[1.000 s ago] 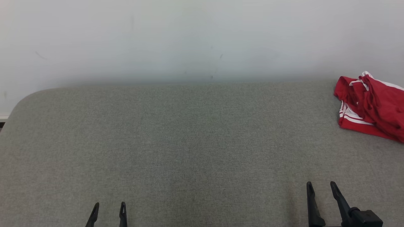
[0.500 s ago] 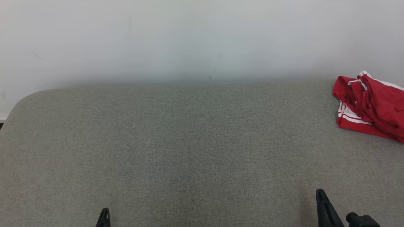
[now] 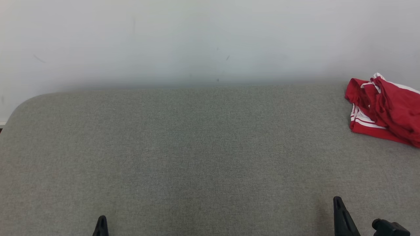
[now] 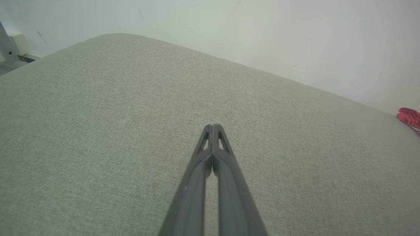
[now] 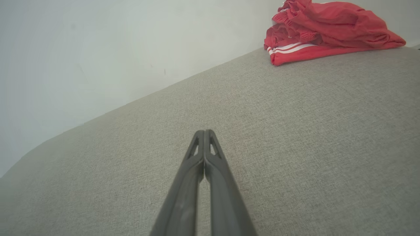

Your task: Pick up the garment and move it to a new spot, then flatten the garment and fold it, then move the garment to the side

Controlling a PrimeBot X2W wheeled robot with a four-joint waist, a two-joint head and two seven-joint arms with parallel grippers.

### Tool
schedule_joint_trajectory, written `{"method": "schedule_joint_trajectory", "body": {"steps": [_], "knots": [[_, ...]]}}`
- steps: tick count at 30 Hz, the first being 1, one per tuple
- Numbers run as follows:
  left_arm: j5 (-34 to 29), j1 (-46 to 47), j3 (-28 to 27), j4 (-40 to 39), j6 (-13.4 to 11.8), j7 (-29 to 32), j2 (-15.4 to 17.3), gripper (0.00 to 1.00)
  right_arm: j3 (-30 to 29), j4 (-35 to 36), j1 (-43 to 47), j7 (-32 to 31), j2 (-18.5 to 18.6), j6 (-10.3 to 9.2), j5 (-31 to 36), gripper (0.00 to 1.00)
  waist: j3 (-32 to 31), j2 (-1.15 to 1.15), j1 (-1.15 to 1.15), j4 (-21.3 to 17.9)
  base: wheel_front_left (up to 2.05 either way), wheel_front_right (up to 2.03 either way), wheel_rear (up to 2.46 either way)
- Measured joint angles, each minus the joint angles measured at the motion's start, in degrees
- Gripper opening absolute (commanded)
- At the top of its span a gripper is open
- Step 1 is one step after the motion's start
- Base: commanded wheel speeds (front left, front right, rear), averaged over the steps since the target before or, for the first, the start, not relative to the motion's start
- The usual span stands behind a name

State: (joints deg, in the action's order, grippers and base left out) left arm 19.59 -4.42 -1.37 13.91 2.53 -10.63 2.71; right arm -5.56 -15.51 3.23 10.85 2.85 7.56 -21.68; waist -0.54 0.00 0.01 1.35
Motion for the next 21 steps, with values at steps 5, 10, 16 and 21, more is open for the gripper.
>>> {"method": "schedule_joint_trajectory", "body": {"steps": [5,10,16,21], "knots": [[5.41,0.37,-0.36,0.00,0.43,1.19,0.00,0.00,0.01,0.13,-0.91,-1.15,0.00,0.00,-4.97,0.00,0.03,0.00,0.00,-0.06,0.00,0.00,0.00],[9.27,1.22,-0.58,-0.04,0.54,2.18,0.00,0.00,-0.03,0.20,-1.03,-2.11,-0.01,0.00,-8.83,0.00,0.05,0.00,0.00,-0.11,0.00,0.00,0.00],[15.01,1.84,-0.92,-0.03,0.99,3.46,0.00,0.00,-0.08,0.32,-2.13,-3.39,-0.01,0.00,-14.48,0.00,0.09,0.00,0.00,-0.18,0.00,0.00,0.00],[19.44,2.43,-1.21,-0.04,1.09,4.47,0.00,0.00,-0.15,0.37,-2.34,-4.53,-0.01,0.00,-18.70,0.00,0.12,0.00,0.00,-0.24,0.00,0.00,0.00]]}}
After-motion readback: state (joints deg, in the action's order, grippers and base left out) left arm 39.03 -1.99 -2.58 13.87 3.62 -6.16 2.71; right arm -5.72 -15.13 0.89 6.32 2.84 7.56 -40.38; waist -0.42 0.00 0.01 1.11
